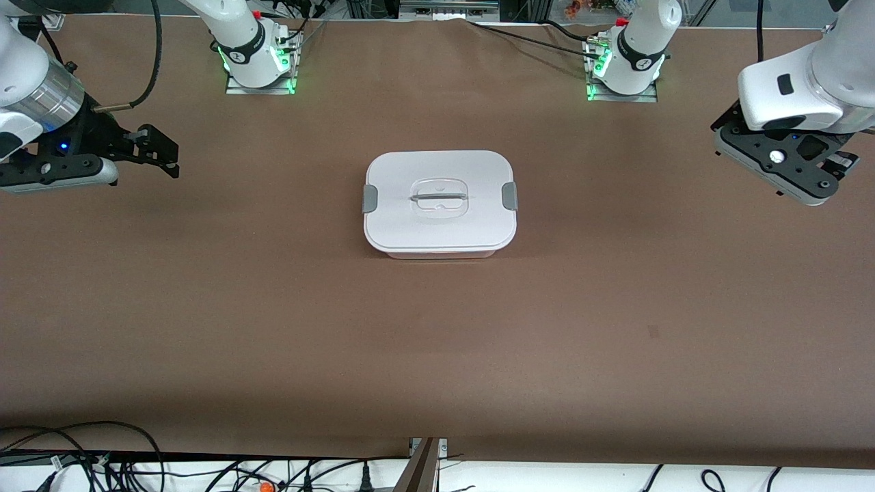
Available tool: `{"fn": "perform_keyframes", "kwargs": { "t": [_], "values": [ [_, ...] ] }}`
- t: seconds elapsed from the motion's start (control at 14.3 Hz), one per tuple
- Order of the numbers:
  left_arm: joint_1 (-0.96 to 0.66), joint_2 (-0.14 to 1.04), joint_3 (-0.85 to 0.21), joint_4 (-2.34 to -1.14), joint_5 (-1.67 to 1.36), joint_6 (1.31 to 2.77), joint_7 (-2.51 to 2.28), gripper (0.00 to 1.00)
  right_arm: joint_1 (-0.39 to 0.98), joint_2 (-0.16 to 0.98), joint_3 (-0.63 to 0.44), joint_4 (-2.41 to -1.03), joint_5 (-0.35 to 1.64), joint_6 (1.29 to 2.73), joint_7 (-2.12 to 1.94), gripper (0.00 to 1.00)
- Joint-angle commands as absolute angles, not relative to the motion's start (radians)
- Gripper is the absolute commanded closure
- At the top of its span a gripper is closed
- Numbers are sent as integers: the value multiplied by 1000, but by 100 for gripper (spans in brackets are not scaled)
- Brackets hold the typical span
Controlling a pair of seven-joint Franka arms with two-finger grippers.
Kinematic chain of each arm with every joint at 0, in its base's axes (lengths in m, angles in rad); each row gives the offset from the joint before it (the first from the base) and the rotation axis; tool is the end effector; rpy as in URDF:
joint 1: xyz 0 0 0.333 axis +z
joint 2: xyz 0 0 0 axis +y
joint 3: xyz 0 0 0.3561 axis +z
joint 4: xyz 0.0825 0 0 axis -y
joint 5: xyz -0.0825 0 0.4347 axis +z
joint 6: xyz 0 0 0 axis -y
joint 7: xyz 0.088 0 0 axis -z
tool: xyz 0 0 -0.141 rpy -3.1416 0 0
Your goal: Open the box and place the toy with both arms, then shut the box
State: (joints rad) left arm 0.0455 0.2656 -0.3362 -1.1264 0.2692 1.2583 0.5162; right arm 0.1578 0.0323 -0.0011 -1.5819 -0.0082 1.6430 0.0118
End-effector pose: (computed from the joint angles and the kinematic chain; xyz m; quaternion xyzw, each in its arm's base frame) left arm 0.6435 -0.1094 0.6720 -0.9282 0.3566 0.0704 0.0792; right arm 0.6164 0.0963 0.6114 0.9972 0.0726 0.0147 0.0029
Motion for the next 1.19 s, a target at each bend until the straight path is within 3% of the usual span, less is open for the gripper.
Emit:
{"fn": "perform_keyframes", "kwargs": {
  "t": [0.0,0.42,0.56,1.12],
  "values": [
    [63,238,-302,-1197,229,1345,465,0,158,38,0,-1565,9,1641,26,0],
    [-9,2,-14,-1588,-35,1570,79,0,158,38,0,-1566,9,1641,26,0],
    [-18,-58,5,-1710,-32,1649,-33,0,158,38,0,-1566,9,1641,26,0],
    [-17,-45,-28,-1703,-9,1634,-115,0,158,38,0,-1566,9,1640,25,0]
  ]
}}
